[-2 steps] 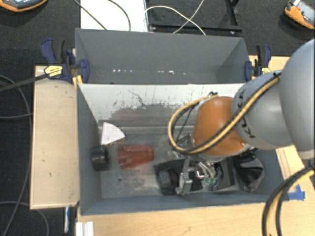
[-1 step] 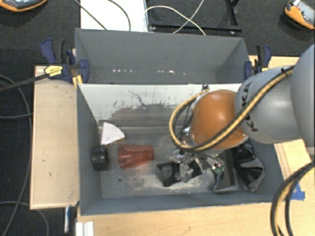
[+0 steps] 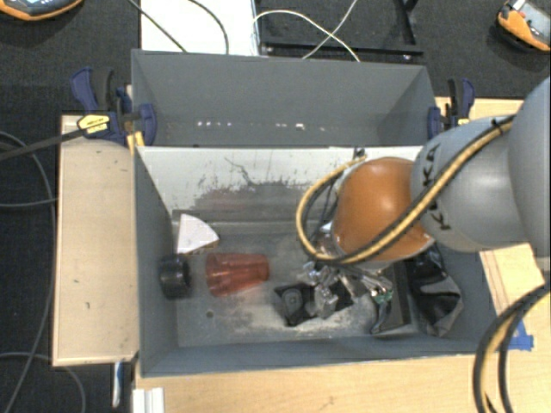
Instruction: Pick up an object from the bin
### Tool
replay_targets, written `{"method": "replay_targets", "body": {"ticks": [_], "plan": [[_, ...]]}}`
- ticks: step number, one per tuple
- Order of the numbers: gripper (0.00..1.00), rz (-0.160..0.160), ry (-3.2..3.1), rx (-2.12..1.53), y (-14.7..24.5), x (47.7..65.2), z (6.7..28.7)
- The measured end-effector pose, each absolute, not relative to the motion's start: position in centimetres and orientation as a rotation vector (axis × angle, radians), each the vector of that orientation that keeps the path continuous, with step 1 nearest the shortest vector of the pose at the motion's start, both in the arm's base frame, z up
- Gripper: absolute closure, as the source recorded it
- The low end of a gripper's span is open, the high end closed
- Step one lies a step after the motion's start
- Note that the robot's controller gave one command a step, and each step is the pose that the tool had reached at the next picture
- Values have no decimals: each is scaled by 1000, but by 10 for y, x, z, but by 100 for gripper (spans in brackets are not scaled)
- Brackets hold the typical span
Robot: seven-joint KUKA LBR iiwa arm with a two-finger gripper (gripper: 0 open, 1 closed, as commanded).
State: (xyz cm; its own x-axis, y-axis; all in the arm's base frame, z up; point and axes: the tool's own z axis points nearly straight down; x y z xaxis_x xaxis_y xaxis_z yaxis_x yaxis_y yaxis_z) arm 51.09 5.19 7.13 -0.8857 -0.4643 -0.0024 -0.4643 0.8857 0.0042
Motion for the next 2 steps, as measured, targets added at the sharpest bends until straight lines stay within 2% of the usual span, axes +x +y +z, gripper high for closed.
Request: {"method": "replay_targets", "body": {"ticks": [2], "plan": [[100, 7, 3049, -749, 52, 510, 80]]}}
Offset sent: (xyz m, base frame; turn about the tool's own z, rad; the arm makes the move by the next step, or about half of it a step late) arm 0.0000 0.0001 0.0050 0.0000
